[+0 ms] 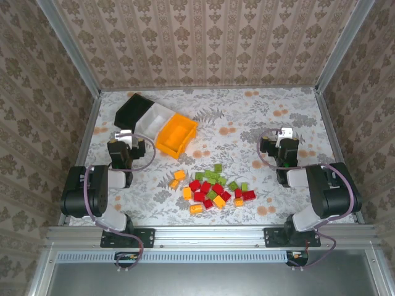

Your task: Sort the legos into containers by color

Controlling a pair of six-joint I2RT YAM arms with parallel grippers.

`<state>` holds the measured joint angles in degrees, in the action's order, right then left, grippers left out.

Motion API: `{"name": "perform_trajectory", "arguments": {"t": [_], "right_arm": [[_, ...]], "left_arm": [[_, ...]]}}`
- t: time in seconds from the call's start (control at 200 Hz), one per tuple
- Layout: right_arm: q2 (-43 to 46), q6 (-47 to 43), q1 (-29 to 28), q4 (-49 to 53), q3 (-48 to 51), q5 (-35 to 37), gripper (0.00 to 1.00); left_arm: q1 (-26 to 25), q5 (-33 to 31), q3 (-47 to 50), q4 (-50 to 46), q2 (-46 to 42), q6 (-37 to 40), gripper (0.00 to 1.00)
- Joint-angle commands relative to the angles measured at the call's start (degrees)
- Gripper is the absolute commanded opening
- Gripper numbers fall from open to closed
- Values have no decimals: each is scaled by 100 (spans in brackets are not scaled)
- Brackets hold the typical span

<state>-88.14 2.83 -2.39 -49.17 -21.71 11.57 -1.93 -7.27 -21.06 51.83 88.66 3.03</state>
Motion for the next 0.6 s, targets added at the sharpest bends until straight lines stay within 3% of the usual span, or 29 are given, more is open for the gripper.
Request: {"name": "perform_trajectory", "arguments": {"t": [0.0, 0.595], "right_arm": [[36, 7, 6, -129, -89, -67, 100], [35, 8, 5, -137, -87, -67, 100]], "left_arm": [[-17, 106, -144, -50, -14, -26, 100], [-31, 110, -136, -42, -11, 1, 100]]}}
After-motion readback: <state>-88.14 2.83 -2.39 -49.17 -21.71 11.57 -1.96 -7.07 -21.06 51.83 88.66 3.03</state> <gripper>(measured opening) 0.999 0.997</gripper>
